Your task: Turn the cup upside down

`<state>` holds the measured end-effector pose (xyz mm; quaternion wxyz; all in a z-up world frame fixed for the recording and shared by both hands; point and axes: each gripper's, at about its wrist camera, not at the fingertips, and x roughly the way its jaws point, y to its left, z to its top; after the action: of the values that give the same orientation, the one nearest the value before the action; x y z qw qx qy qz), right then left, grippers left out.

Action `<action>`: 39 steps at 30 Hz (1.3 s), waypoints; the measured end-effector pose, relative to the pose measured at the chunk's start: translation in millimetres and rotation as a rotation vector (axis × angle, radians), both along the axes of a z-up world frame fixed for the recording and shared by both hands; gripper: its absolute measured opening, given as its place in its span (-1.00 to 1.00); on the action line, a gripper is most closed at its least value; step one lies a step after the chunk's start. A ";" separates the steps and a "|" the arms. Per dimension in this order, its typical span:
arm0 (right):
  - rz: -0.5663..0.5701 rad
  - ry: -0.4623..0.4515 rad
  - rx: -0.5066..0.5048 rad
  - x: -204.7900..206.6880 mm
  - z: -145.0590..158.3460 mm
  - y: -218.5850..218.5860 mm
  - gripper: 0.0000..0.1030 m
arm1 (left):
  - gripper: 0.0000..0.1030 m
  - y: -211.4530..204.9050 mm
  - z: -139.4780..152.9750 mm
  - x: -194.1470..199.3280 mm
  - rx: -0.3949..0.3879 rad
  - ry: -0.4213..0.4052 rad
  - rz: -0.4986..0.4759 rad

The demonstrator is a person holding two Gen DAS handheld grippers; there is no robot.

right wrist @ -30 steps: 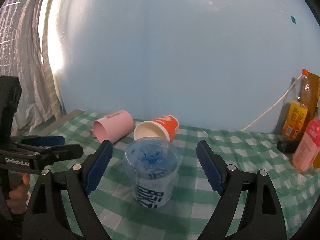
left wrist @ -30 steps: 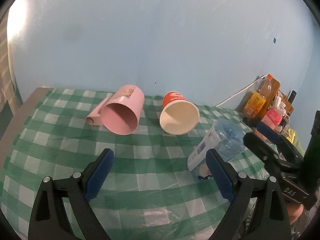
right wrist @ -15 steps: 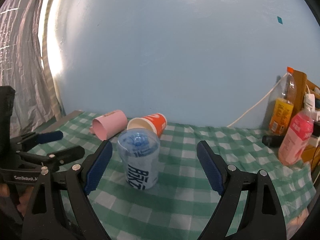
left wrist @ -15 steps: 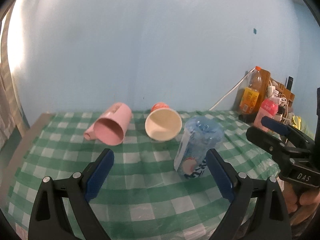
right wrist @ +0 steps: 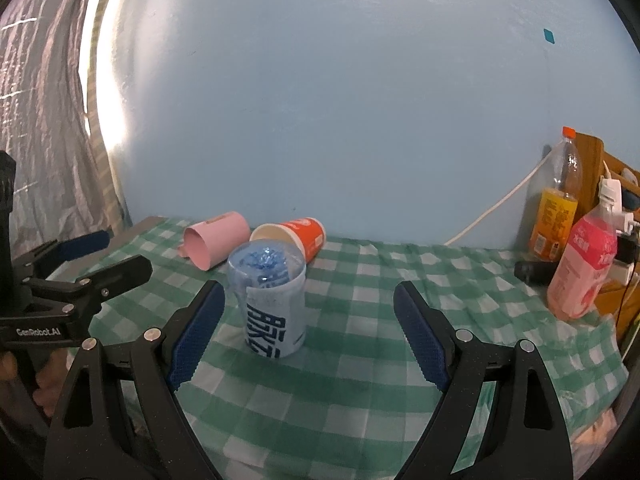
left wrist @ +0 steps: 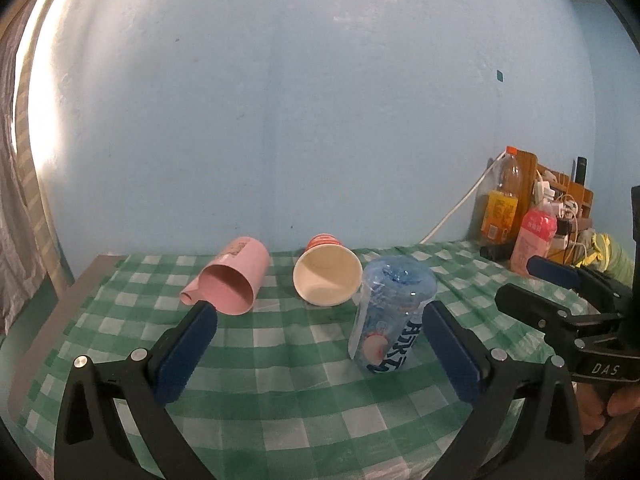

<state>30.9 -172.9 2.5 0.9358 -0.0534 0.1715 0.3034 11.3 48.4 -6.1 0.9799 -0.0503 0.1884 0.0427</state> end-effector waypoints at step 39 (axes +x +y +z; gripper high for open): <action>0.013 0.033 -0.014 1.0 -4.5 5.0 0.67 | 1.00 -0.2 -3.2 9.4 0.031 0.076 0.035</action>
<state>31.9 -167.9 -2.0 0.9304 -0.0562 0.1889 0.3091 20.7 48.2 -9.3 0.9718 -0.0366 0.2239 0.0648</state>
